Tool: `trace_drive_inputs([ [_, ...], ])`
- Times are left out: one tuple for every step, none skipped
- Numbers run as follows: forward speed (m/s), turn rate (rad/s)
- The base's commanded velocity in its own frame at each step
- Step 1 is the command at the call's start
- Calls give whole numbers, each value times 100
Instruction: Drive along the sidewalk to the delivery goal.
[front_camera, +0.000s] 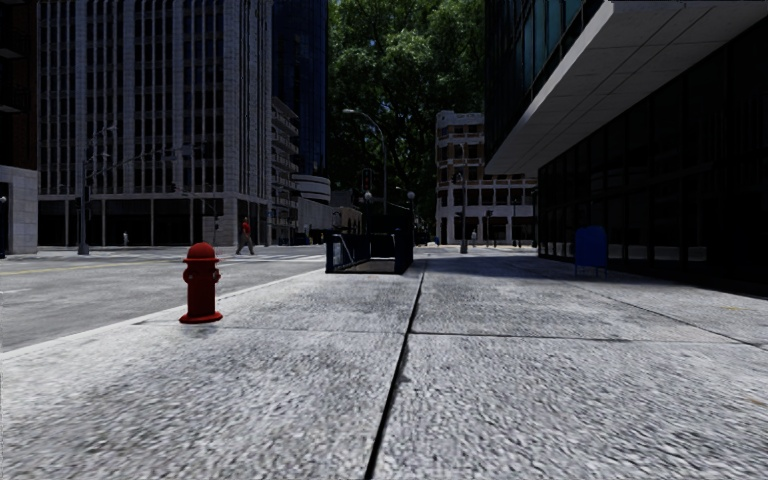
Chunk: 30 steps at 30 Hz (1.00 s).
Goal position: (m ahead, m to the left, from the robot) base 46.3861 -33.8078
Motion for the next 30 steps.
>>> trace_drive_inputs([
  [200, 0],
  [200, -2],
  [200, -2],
  [200, -14],
  [200, -27],
  [200, -33],
  [200, -42],
  [200, -42],
  [200, -57],
  [200, -73],
  [200, -73],
  [200, -83],
  [200, -86],
  [200, -94],
  [200, -98],
  [200, -98],
  [200, -91],
  [200, 0],
  [200, 0],
  [200, 0],
  [200, 0],
  [200, 0],
  [200, 0],
  [200, 0],
  [200, 0],
  [200, 0],
  [200, 0],
  [200, 0],
  [200, 0],
  [200, 0],
])
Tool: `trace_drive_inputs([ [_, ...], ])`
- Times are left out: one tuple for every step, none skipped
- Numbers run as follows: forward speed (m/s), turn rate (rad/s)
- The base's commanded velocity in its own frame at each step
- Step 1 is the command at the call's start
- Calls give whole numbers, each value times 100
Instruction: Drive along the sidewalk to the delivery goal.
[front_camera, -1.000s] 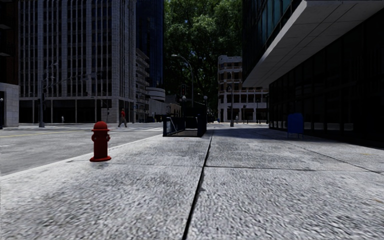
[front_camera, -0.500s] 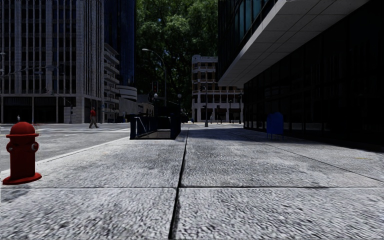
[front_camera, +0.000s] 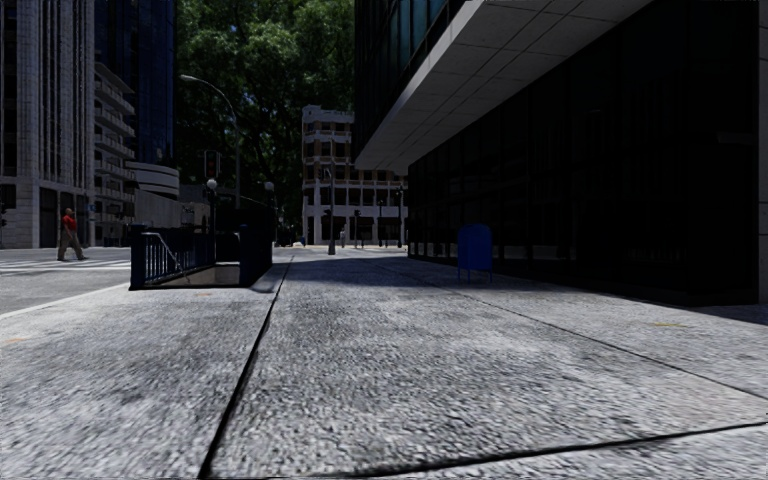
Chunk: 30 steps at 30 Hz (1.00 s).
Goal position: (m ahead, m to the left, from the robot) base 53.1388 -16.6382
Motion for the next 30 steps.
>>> trace_drive_inputs([
  [200, 0],
  [200, 0],
  [200, 0],
  [200, 0],
  [200, 0],
  [200, 0],
  [200, 0],
  [200, 0],
  [200, 0],
  [200, 0],
  [200, 0],
  [200, 0],
  [200, 0],
  [200, 0],
  [200, 0],
  [200, 0],
  [200, 0],
  [200, 0],
  [200, 0],
  [200, 0],
  [200, 0],
  [200, 0],
  [200, 0],
  [200, 0],
  [200, 0],
  [200, 0],
  [200, 0],
  [200, 0],
  [200, 0],
  [200, 0],
])
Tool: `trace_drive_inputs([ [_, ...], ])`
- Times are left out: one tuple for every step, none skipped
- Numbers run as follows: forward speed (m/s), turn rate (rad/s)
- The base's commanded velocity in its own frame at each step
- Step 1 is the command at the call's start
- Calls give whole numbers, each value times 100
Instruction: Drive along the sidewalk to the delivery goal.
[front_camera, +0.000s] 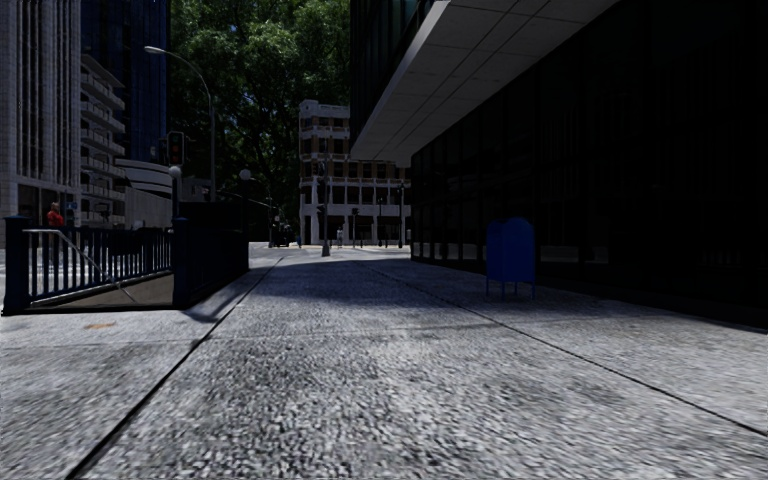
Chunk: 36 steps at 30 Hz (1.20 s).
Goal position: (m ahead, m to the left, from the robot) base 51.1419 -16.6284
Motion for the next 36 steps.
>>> trace_drive_inputs([
  [200, 0],
  [200, 0],
  [200, 0],
  [200, 0],
  [200, 0],
  [200, 0],
  [200, 0],
  [200, 0],
  [200, 0],
  [200, 0],
  [200, 0],
  [200, 0],
  [200, 0],
  [200, 0],
  [200, 0],
  [200, 0],
  [200, 0],
  [200, 0],
  [200, 0],
  [200, 0],
  [200, 0],
  [200, 0],
  [200, 0],
  [200, 0],
  [200, 0],
  [200, 0],
  [200, 0],
  [200, 0],
  [200, 0],
  [200, 0],
  [200, 0],
  [200, 0],
  [200, 0],
  [200, 0],
  [200, 0],
  [200, 0],
])
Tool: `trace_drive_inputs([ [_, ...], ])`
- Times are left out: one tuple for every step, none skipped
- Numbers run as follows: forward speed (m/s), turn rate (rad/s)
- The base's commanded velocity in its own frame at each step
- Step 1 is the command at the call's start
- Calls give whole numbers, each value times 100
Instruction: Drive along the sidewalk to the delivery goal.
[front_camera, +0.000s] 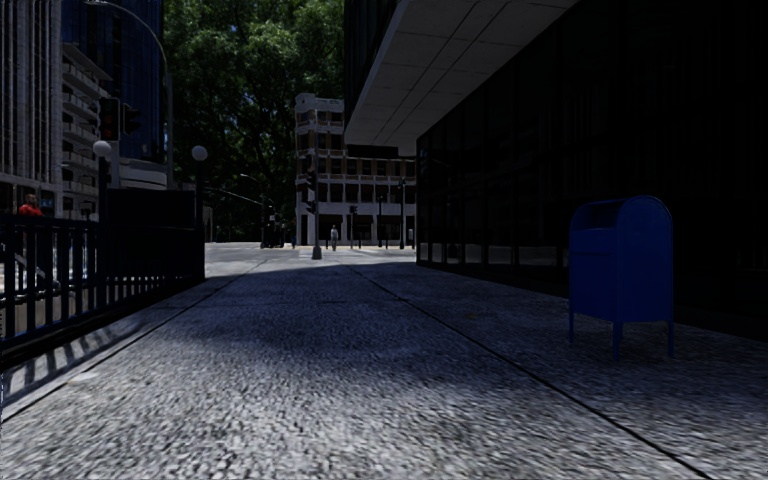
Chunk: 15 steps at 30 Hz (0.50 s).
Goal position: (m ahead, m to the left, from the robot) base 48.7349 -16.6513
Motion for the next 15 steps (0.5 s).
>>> trace_drive_inputs([
  [200, 0],
  [200, 0],
  [200, 0],
  [200, 0],
  [200, 0],
  [200, 0],
  [200, 0],
  [200, 0],
  [200, 0],
  [200, 0],
  [200, 0],
  [200, 0],
  [200, 0],
  [200, 0],
  [200, 0],
])
